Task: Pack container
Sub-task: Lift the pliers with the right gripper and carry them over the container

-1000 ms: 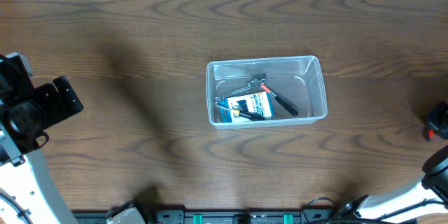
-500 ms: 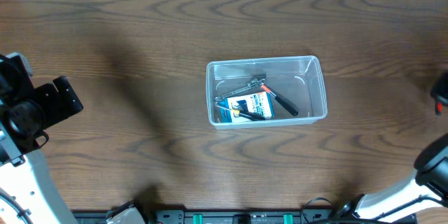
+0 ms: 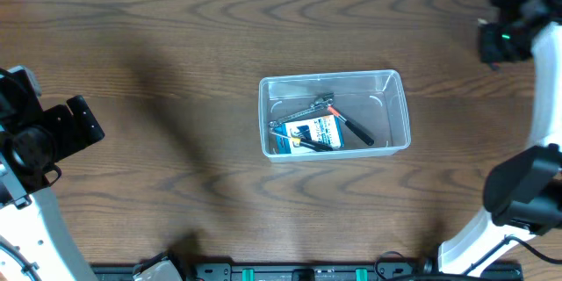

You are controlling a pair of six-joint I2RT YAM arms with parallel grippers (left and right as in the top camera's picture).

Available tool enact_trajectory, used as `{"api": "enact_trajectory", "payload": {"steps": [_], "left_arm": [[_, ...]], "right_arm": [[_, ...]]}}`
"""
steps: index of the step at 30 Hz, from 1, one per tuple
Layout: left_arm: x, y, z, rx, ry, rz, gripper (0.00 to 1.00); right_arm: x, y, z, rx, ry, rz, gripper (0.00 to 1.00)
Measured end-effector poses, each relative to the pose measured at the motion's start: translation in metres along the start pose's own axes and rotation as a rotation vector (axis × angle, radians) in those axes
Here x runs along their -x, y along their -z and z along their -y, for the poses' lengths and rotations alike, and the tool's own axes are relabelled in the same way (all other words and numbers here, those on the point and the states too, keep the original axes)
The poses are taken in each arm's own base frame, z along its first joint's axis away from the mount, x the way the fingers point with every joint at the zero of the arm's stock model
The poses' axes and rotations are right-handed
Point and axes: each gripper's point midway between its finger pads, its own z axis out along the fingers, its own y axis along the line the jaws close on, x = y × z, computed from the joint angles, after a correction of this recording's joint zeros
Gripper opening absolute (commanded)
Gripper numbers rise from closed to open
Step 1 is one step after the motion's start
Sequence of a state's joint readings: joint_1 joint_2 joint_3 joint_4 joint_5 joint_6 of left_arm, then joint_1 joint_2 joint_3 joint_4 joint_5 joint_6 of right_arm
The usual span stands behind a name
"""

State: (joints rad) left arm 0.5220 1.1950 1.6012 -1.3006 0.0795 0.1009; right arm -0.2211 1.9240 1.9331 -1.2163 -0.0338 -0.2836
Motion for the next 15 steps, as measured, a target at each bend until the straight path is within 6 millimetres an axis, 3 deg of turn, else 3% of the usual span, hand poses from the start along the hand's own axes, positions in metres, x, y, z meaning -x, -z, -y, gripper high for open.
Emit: {"api": "enact_trajectory", "payload": {"steps": [9, 15], "left_arm": [[0.000, 0.000, 0.000, 0.000, 0.000, 0.000, 0.98], [0.000, 0.000, 0.000, 0.000, 0.000, 0.000, 0.98]], "right_arm": [[0.006, 0.006, -0.133, 0.119, 0.370, -0.020, 0.09], [-0.006, 0.015, -0.211, 0.188, 0.569, -0.019, 0.10]]}}
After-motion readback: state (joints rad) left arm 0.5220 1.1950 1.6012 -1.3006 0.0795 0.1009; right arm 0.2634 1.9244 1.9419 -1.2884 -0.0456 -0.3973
